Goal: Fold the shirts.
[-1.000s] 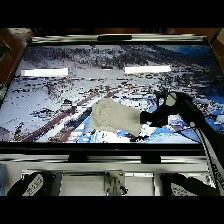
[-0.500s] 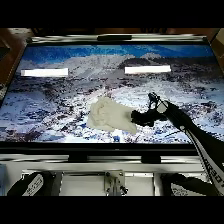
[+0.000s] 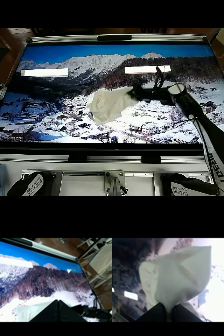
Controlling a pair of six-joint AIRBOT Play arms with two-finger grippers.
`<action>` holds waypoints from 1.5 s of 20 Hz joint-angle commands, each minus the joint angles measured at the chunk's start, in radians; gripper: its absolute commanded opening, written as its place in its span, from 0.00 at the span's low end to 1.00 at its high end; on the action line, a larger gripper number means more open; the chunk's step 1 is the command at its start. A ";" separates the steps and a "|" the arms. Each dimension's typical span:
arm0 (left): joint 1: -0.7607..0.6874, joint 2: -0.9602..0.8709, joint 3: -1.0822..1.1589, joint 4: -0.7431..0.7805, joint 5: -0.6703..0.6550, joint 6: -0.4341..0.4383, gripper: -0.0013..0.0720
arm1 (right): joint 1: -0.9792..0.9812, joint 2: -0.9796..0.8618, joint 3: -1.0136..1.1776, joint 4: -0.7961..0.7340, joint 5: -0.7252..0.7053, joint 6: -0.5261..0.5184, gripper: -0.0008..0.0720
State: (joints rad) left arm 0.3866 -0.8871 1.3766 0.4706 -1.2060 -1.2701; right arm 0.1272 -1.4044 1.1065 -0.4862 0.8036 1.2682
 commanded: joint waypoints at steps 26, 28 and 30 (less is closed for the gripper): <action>0.000 0.000 -0.001 0.129 -0.011 0.000 0.07 | -1.157 0.016 0.167 -0.935 0.468 0.371 0.09; 0.000 0.000 -0.001 0.134 -0.011 0.000 0.07 | -1.193 0.038 0.126 -0.988 0.538 0.381 0.09; -0.001 0.000 -0.001 0.133 -0.011 0.000 0.07 | -1.212 0.083 0.035 -0.988 0.555 0.412 0.10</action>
State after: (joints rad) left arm 0.3866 -0.8867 1.3758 0.5987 -1.2160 -1.2701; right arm -1.0374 -1.3609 1.2182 -1.3708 1.2716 1.6119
